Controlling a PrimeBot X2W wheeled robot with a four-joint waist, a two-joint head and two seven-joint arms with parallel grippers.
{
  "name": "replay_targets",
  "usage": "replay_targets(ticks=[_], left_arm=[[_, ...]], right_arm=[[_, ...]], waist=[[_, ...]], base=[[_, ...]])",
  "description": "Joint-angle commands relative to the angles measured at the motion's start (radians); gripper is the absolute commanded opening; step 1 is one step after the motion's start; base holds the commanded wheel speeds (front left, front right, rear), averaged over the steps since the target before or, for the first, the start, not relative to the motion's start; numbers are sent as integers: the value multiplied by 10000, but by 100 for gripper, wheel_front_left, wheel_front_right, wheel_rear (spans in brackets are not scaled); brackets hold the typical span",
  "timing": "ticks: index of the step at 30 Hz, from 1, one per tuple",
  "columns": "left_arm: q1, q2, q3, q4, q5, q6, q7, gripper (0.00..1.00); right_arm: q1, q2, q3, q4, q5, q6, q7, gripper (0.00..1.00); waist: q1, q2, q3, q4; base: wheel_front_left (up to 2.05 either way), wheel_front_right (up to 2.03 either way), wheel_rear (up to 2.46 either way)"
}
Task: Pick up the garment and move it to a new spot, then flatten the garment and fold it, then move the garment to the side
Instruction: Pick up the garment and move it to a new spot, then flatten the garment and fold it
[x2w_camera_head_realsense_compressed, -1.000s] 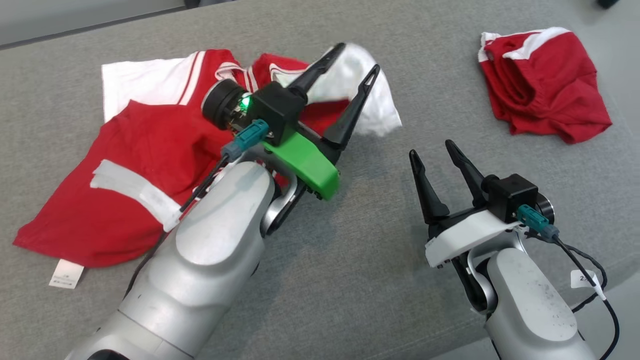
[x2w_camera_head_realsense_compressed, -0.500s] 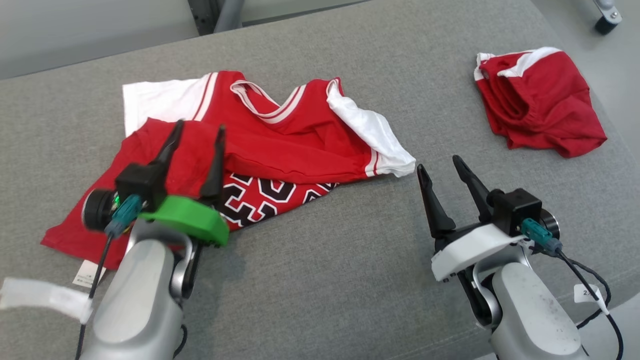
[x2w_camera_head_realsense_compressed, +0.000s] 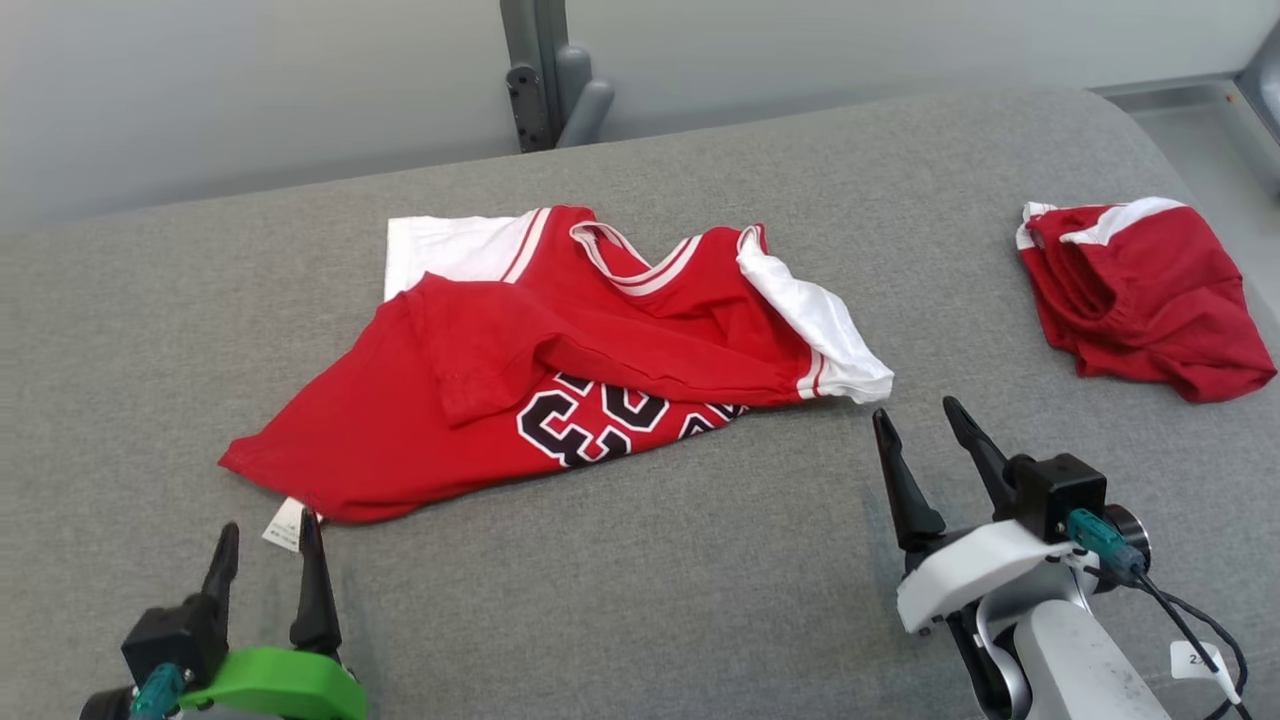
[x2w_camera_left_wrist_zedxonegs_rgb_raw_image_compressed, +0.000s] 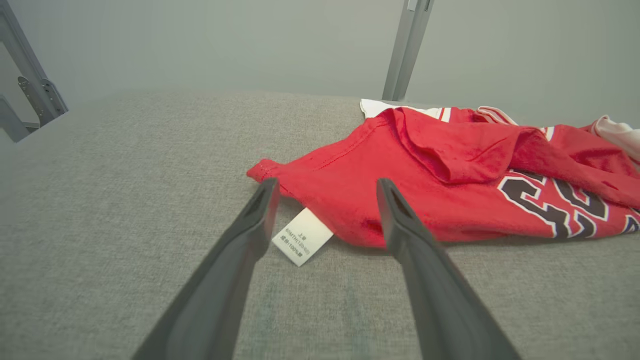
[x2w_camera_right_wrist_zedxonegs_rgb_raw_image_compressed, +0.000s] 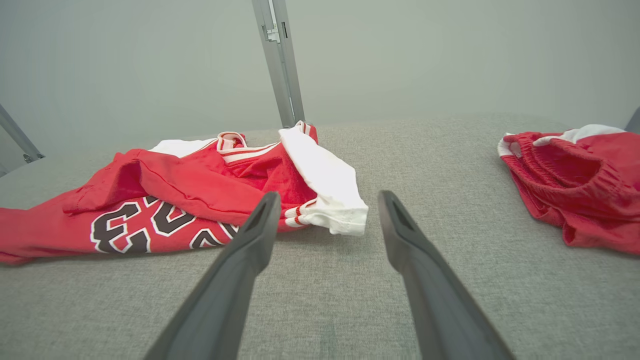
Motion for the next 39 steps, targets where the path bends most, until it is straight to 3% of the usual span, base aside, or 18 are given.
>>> replay_targets(ticks=[1, 10, 16, 27, 33, 39], left_arm=[[360, -77, 127, -116, 153, -112, 0, 100], [803, -328, 534, -205, 449, -383, 1, 100], [-25, -354, 23, -108, 9, -693, 1, 100], [-3432, -338, -1712, 2447, -653, -867, 1, 100], [-4313, -183, -1669, 3629, -995, -873, 1, 100], [-4388, -210, -1566, 3934, -1006, -874, 1, 100]], right_arm=[[238, -33, -100, 24, -81, -8, -24, 100], [468, -32, -271, -8, -174, -8, -24, 100], [44, -30, -102, -152, -129, -7, -24, 100], [-672, -31, 288, -264, 122, -8, -24, 100], [-833, -28, 258, -344, 150, -8, -24, 100], [-769, -28, 186, -369, 173, -8, -24, 100]], waist=[[0, 25, -411, 415], [0, 25, -369, 525], [0, 25, 178, 328], [0, 25, 1579, -360], [0, 25, 1885, -591], [0, 25, 1927, -567]], base=[[0, 0, 0], [0, 0, 0], [0, 0, 0], [0, 0, 0], [0, 0, 0], [0, 0, 0]])
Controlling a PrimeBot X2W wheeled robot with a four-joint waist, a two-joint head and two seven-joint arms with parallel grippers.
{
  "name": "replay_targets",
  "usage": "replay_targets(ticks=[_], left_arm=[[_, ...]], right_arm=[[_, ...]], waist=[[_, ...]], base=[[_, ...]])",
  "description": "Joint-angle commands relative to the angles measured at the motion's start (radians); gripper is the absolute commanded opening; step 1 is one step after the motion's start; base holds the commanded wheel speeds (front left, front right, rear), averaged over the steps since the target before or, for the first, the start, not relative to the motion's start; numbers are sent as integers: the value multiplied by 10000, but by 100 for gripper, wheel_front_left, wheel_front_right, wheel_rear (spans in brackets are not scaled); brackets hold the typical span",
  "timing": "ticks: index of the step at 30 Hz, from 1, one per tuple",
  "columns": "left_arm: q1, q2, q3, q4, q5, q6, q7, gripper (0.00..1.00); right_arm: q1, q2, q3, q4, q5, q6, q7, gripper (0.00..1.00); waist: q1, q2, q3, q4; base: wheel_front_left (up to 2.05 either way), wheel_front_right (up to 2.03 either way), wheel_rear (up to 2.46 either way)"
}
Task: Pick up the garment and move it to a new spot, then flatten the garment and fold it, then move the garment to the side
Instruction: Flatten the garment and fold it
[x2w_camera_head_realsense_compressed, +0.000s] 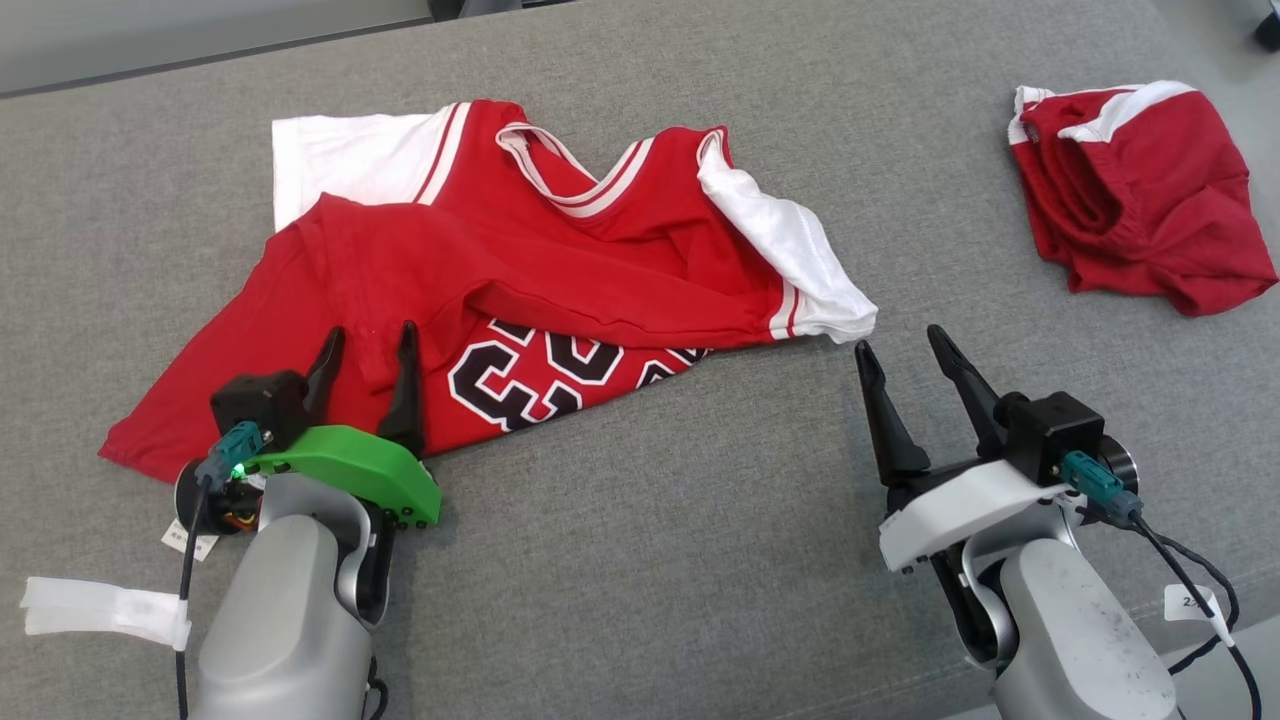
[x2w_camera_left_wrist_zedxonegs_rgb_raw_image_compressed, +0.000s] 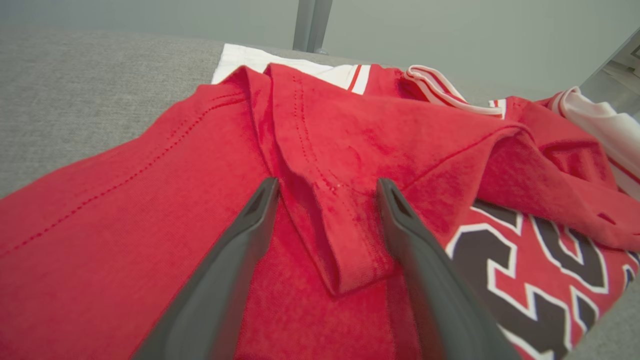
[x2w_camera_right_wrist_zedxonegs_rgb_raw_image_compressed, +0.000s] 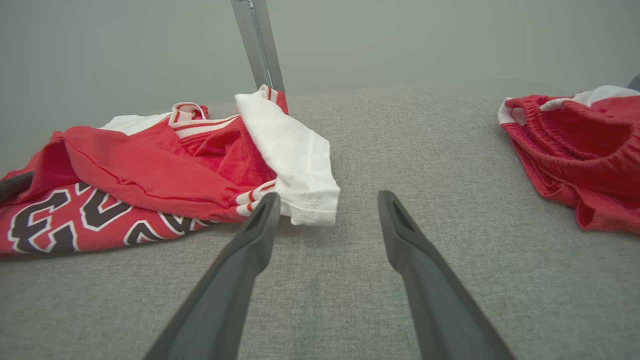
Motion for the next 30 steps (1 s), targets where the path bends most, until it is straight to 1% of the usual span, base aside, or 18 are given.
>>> replay_targets(ticks=[1, 7, 8, 9, 10, 11, 15, 18, 25, 30], left_arm=[[-59, 46, -21, -42, -100, -33, 1, 100], [83, -4, -200, -160, -150, -33, 1, 100], [92, -7, -217, -197, -123, -33, 1, 76], [106, -5, -221, -213, -101, -32, 1, 45], [127, -7, -234, -227, -88, -32, 1, 18], [143, -9, -276, -253, -81, -32, 1, 0], [214, -3, -219, -694, 10, -32, 1, 0], [425, -10, -102, -1191, 127, -33, 1, 0], [1332, -44, -133, -2291, 67, -33, 1, 0], [2375, -51, -341, -3236, -80, -33, 1, 0]], right_arm=[[-34, -26, -11, -43, 59, -7, -24, 100], [-139, -26, 65, 3, 81, -8, -24, 100], [-155, -28, 84, 1, 86, -8, -24, 100], [-156, -28, 99, -2, 94, -8, -24, 100], [-161, -28, 109, 14, 95, -8, -24, 100], [-174, -28, 123, 27, 89, -8, -24, 100], [-130, -28, 78, 67, 62, -8, -24, 100], [51, -29, -100, 133, -6, -8, -24, 100], [503, -29, -339, 404, -258, -8, -24, 100], [936, -32, -560, 584, -315, -8, -24, 100]], waist=[[0, 26, 0, 31], [0, 26, 4, 81], [0, 26, 5, 80], [0, 26, 5, 75], [0, 26, 7, 70], [0, 26, 7, 65], [0, 26, -79, 90], [0, 26, -300, 241], [0, 26, -1304, 991], [0, 26, -2091, 1636]], base=[[0, 0, 0], [0, 0, 0], [0, 0, 0], [0, 0, 0], [0, 0, 0], [0, 0, 0], [0, 0, 0], [0, 0, 0], [0, 0, 0], [0, 0, 0]])
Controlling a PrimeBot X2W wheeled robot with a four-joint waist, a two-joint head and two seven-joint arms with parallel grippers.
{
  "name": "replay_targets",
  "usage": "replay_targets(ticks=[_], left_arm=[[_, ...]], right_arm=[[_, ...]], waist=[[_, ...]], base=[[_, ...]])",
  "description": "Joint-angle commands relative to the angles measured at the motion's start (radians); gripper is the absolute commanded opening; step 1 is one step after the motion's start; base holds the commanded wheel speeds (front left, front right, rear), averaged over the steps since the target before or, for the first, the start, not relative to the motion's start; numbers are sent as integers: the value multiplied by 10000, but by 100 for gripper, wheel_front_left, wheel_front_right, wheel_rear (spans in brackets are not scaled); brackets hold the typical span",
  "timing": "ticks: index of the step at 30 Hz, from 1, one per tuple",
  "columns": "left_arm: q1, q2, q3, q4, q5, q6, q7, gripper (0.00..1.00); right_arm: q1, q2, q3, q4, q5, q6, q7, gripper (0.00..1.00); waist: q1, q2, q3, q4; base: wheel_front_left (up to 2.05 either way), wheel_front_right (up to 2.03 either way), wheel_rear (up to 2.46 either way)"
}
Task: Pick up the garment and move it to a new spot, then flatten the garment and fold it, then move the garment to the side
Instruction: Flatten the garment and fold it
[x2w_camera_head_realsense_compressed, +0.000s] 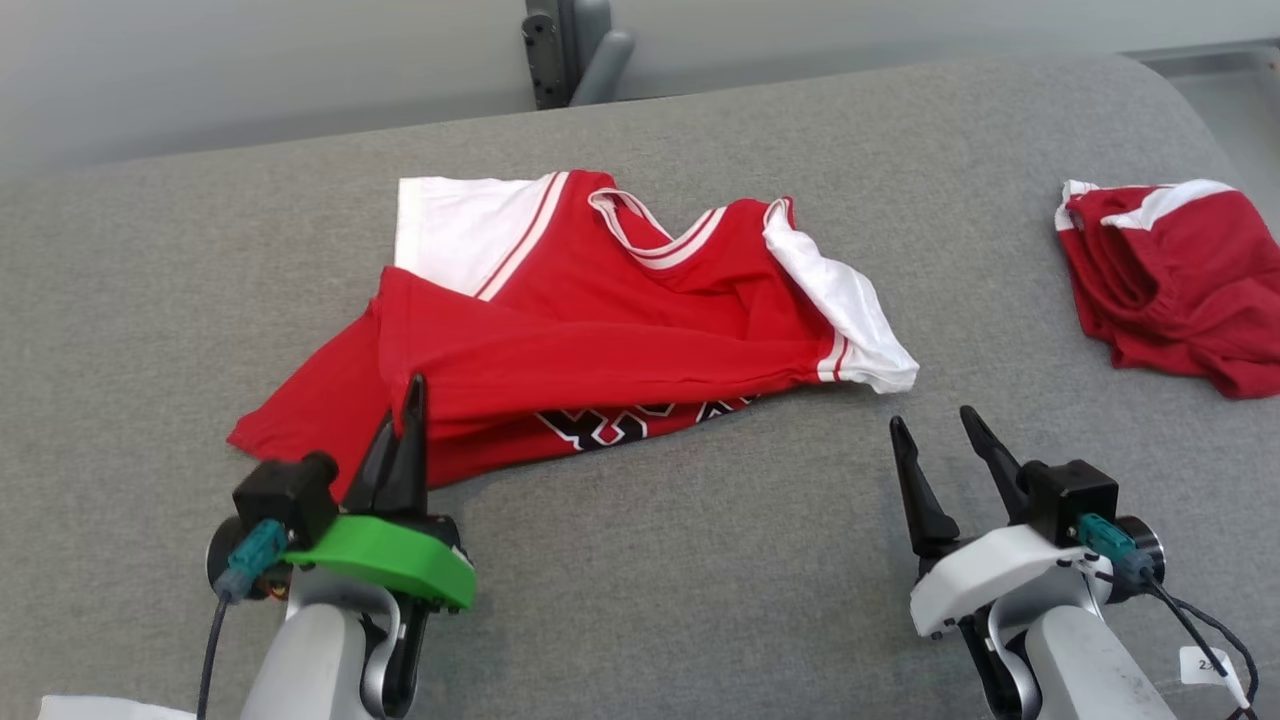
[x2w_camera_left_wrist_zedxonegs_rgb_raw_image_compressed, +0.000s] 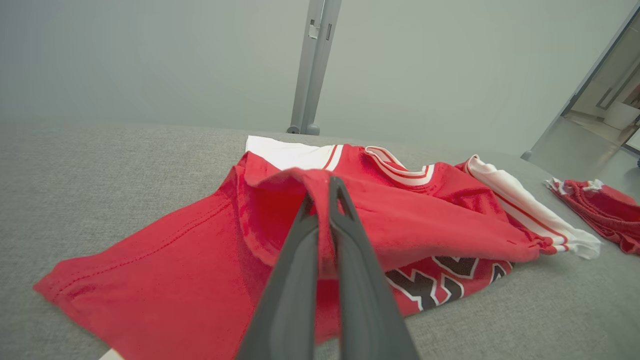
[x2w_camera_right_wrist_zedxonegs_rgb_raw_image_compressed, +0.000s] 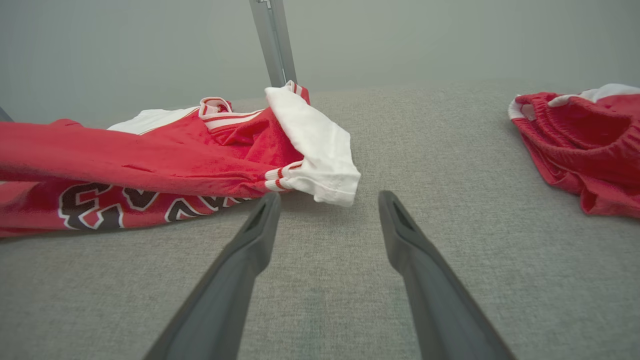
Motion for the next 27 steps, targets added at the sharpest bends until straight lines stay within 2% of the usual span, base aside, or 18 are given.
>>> replay_targets(ticks=[1, 5, 11, 23, 25, 27], left_arm=[[382, 37, -59, -130, -132, -31, 1, 0], [1344, 90, 175, -411, -223, -30, 1, 0], [2188, 231, 794, 362, -98, -14, 1, 0], [2261, 189, 2674, 1541, 480, 357, 1, 0], [2277, 149, 2863, 1633, 628, 389, 1, 100], [2270, 111, 3021, 1592, 758, 446, 1, 100]], right_arm=[[206, -37, -104, 43, -76, -8, -24, 100], [500, -37, -200, 92, -94, -8, -26, 100], [601, -37, -93, 141, -93, -8, -24, 100], [470, -41, 43, 237, -209, -8, -24, 100], [479, -40, 10, 279, -259, -8, -24, 100], [472, -37, -17, 316, -297, -8, -24, 100]], waist=[[0, 26, -839, 855], [0, 26, -1139, 1285], [0, 26, -1274, 1577], [0, 26, -1266, 870], [0, 26, -1234, 783], [0, 26, -1188, 742]], base=[[0, 0, 0], [0, 0, 0], [0, 0, 0], [0, 0, 0], [0, 0, 0], [0, 0, 0]])
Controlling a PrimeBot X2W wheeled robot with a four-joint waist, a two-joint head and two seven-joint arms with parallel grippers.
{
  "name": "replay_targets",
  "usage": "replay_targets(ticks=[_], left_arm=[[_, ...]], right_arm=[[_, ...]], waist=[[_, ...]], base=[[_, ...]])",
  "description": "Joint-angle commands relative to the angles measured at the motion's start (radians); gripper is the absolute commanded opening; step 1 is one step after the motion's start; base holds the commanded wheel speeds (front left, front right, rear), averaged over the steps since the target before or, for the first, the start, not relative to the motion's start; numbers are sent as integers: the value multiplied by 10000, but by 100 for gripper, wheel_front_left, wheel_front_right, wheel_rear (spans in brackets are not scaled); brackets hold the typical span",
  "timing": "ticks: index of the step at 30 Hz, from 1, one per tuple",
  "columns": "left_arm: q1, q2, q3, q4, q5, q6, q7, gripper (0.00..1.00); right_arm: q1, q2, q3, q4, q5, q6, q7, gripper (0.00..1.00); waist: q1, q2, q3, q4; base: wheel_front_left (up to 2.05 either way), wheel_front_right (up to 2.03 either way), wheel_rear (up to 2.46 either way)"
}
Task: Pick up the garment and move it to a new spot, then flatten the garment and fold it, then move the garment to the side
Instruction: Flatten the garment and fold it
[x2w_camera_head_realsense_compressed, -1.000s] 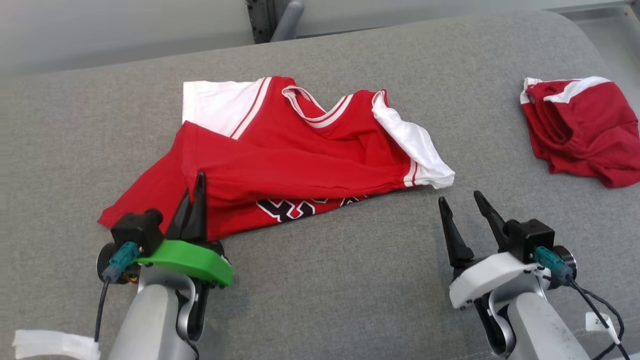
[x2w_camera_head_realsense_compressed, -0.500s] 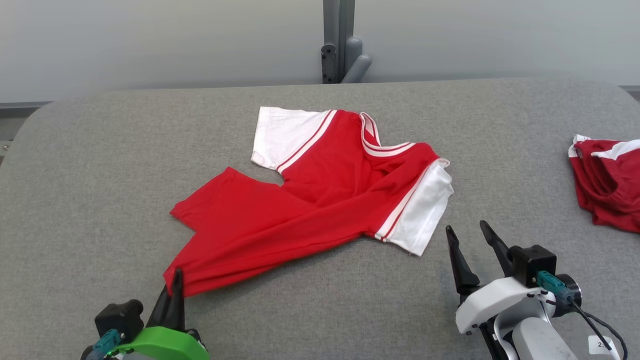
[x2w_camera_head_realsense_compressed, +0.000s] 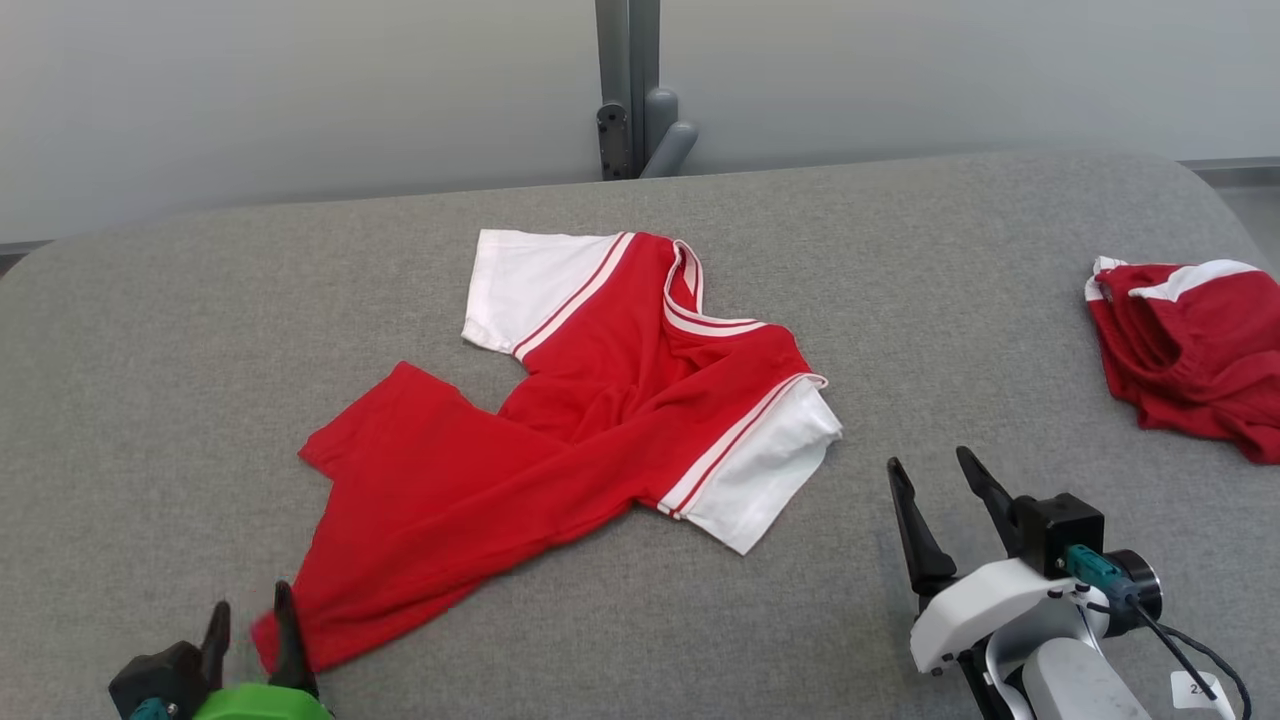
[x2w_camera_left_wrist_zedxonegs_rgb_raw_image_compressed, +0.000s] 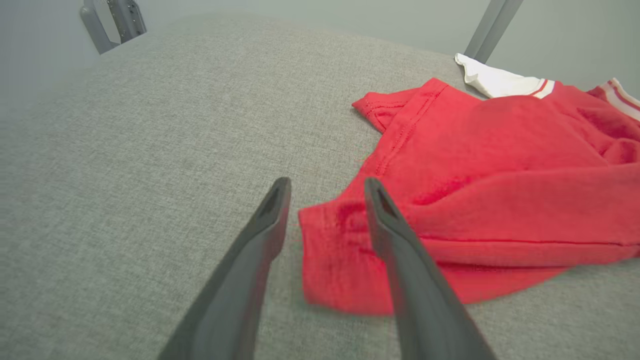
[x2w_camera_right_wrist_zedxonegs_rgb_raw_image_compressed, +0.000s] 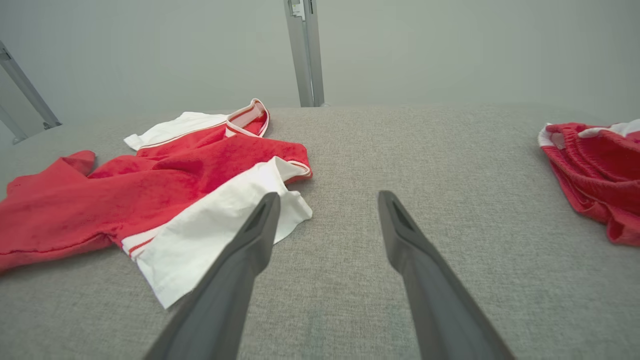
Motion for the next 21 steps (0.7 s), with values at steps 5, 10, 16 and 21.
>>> replay_targets(ticks=[5, 10, 16, 21], left_arm=[[16, -92, 120, -644, 375, 151, 1, 100], [-284, -108, -512, -1166, -7, 79, 1, 100], [-508, -100, -1221, -1567, -264, 196, 1, 100], [-507, -102, -1313, -1796, -261, 244, 1, 100]], right_arm=[[-275, -36, -85, 141, -301, -8, -26, 100], [-762, -169, -158, 544, -698, -8, -26, 100], [-1610, -504, -100, 1754, -1260, -8, -24, 100], [-2003, -565, -71, 2372, -1463, -9, -26, 100]], waist=[[0, 25, 420, 140], [0, 25, 1077, 678], [0, 25, 1629, 1391], [0, 25, 1740, 1666]], base=[[0, 0, 0], [0, 0, 0], [0, 0, 0], [0, 0, 0]])
